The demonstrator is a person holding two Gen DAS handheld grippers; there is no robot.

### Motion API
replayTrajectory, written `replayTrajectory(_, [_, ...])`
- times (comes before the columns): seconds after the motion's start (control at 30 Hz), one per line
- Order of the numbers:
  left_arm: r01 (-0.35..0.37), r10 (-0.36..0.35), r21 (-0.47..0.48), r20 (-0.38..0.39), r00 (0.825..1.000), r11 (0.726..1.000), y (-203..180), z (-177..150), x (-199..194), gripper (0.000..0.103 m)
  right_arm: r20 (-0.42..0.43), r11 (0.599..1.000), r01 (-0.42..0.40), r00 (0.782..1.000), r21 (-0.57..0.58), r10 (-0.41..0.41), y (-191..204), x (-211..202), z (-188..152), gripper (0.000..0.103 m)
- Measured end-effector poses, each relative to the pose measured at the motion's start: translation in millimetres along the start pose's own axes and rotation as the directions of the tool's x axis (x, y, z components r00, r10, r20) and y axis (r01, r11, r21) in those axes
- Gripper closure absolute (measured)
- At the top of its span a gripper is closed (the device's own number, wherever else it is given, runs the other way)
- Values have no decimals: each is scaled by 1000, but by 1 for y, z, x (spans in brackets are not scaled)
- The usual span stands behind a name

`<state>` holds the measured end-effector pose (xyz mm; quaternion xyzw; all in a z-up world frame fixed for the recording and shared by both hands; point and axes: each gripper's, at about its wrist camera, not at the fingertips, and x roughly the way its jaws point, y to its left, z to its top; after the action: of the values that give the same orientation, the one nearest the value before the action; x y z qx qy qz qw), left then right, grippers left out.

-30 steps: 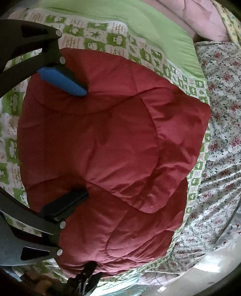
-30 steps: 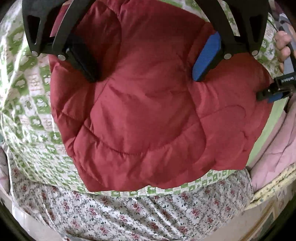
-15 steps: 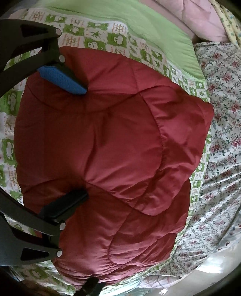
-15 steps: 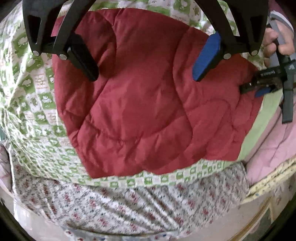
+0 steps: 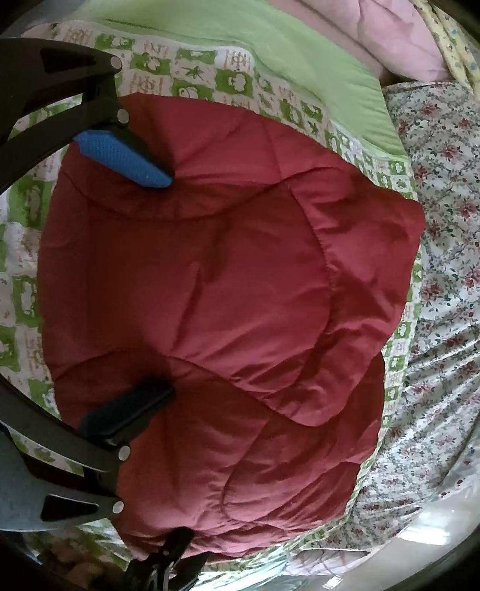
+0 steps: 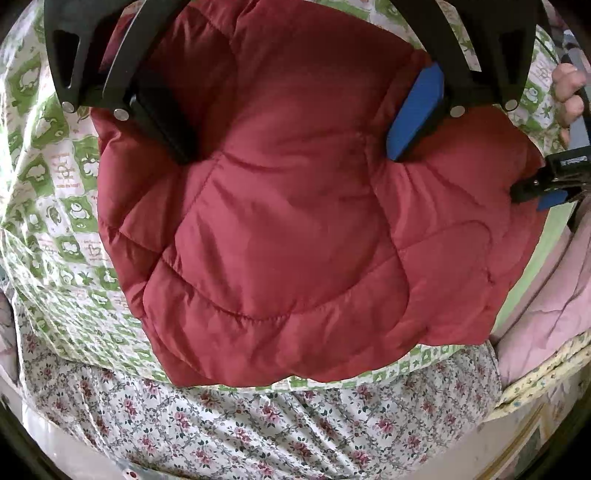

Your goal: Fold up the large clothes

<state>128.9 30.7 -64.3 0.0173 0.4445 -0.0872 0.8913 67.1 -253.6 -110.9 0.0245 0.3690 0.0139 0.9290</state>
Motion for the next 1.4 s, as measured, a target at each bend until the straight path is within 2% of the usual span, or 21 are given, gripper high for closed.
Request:
replayTrajectory(0.37, [-22,22,17,6,1000,1000,-1,2,-2,0,-8,1000,10,1000,2,-10,0,-4,3,0])
replayTrajectory(0.47, [-25,25,25,14,1000,999,-1,0,-14,0,-1,1000,22,1000,2,-22,6,-20,2,1])
replayTrajectory(0.7, [-35,33,56,31,999,998,-6,-17,-40,0,31,998,-42,999,-45,44,23,-61,-9,0])
replayTrajectory(1.03, [-30,29,152,11,1000,988,-22,-56,-60,0,-47,993,-103,994,-59,101,33,-79,-54,0])
replayTrajectory(1.23, [-75,79,219,-9,997,973,-32,-76,-62,0,-99,989,-112,990,-100,102,43,-82,-72,0])
replayTrajectory(1.4, [-121,123,261,9,992,958,-36,-80,-68,0,-111,986,-85,991,-143,70,51,-89,-71,0])
